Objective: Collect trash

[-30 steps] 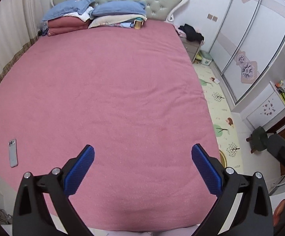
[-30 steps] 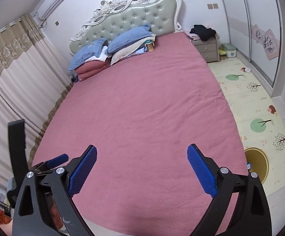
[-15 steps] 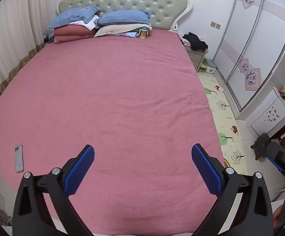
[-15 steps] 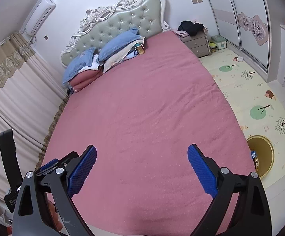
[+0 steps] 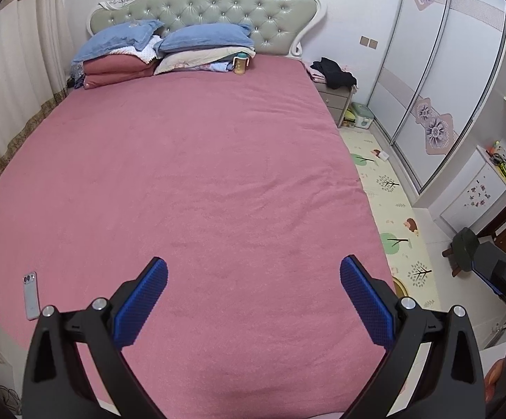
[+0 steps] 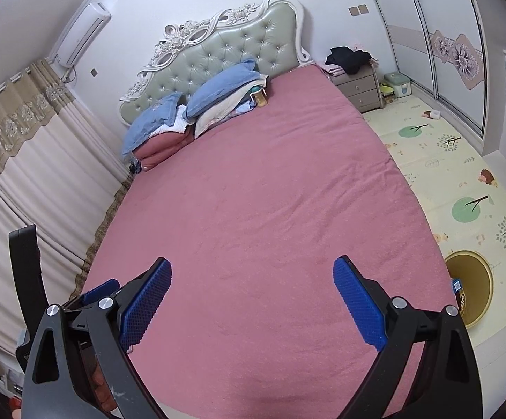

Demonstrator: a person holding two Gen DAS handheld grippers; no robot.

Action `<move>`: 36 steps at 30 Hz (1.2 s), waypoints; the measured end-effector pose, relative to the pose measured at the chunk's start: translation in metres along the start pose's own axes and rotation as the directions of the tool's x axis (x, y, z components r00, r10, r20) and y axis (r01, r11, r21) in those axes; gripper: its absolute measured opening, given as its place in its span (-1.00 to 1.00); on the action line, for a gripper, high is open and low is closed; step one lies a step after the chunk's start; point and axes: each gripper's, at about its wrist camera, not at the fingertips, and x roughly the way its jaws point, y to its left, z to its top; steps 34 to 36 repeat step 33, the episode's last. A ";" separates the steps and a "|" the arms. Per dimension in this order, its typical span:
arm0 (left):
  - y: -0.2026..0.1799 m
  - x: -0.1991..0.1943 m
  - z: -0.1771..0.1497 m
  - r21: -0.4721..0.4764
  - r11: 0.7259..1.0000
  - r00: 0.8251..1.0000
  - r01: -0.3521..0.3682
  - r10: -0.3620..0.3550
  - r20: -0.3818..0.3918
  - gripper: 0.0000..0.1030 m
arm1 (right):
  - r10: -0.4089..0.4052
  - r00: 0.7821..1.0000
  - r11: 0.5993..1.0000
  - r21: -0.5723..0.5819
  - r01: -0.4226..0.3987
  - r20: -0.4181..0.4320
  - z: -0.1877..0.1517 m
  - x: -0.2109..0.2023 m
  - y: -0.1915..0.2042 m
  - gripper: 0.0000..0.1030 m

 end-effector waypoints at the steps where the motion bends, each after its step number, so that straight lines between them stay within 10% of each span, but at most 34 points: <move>1: 0.000 0.001 0.001 -0.002 1.000 1.000 0.001 -0.001 -0.003 0.92 | 0.000 1.000 1.000 0.000 0.000 0.000 0.000 0.000 0.001 0.76; 36: -0.001 -0.004 -0.003 -0.002 0.998 0.998 0.059 -0.059 0.018 0.92 | 0.009 1.000 1.000 -0.012 -0.009 -0.024 -0.001 0.009 0.002 0.76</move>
